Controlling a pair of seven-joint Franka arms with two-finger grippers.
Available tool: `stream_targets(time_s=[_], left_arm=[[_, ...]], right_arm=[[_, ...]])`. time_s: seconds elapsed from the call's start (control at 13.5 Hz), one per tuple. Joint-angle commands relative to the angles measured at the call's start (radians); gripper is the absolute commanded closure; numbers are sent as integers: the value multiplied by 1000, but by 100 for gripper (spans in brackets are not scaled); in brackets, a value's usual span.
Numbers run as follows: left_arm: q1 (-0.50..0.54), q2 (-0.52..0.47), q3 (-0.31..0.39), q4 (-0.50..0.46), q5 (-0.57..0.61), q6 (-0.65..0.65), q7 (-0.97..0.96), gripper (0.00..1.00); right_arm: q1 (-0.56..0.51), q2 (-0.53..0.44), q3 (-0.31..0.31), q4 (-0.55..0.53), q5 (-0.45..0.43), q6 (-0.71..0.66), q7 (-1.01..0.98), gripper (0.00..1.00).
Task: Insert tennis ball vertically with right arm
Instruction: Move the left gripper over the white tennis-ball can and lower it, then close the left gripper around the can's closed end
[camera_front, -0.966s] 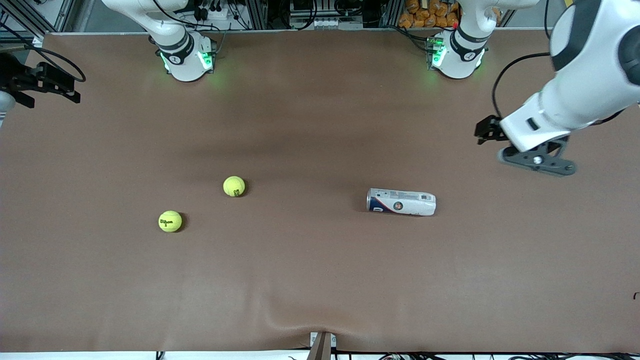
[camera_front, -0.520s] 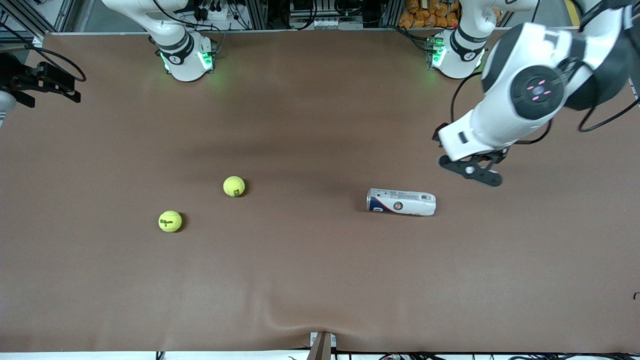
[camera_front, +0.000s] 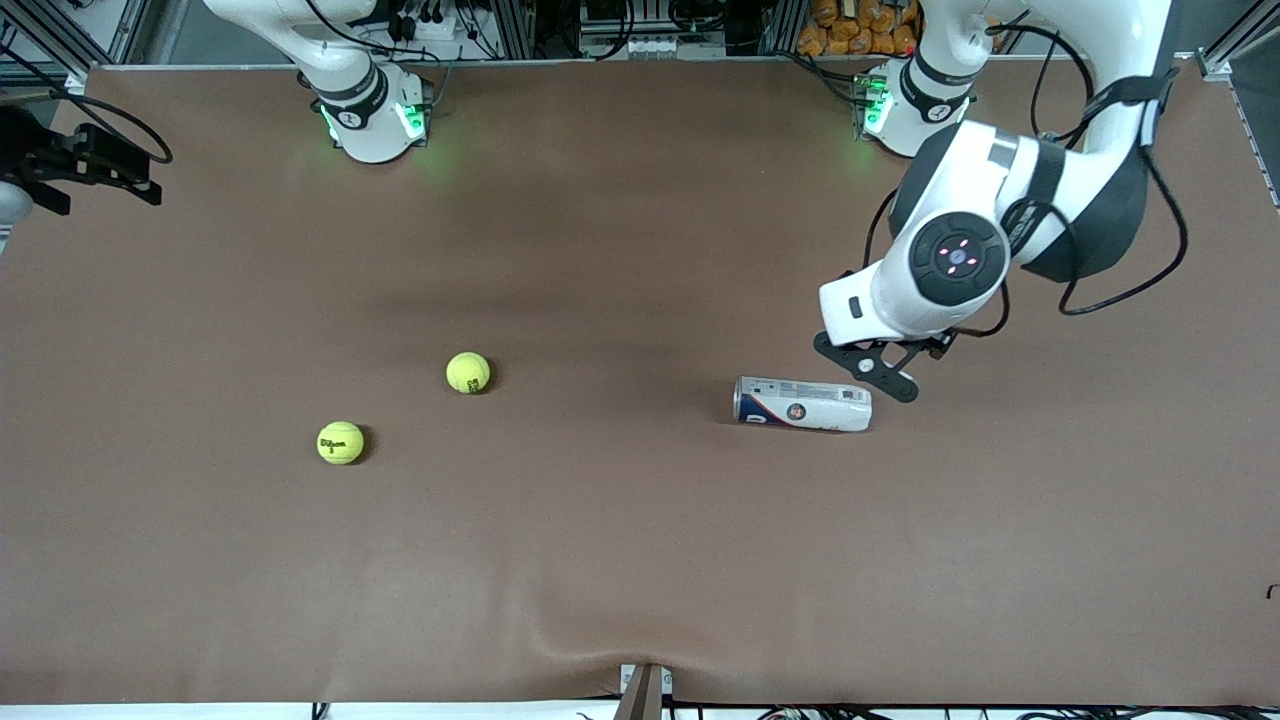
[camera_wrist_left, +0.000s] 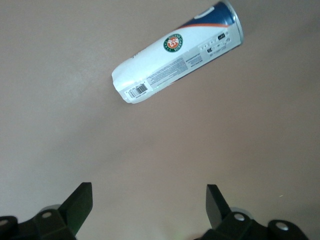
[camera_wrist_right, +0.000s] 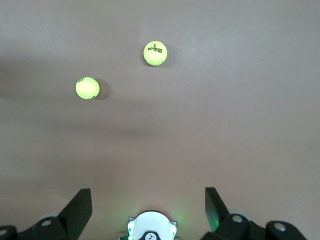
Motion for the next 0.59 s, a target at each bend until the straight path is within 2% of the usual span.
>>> stream_targets(time_s=[0.0, 0.52], left_arm=[[-36, 33, -1, 15, 77, 6, 81, 0], [-39, 109, 1, 10, 101, 97, 262, 0]], right_arm=[[-11, 6, 8, 16, 1, -12, 12, 0], [-11, 6, 8, 16, 1, -13, 12, 0]])
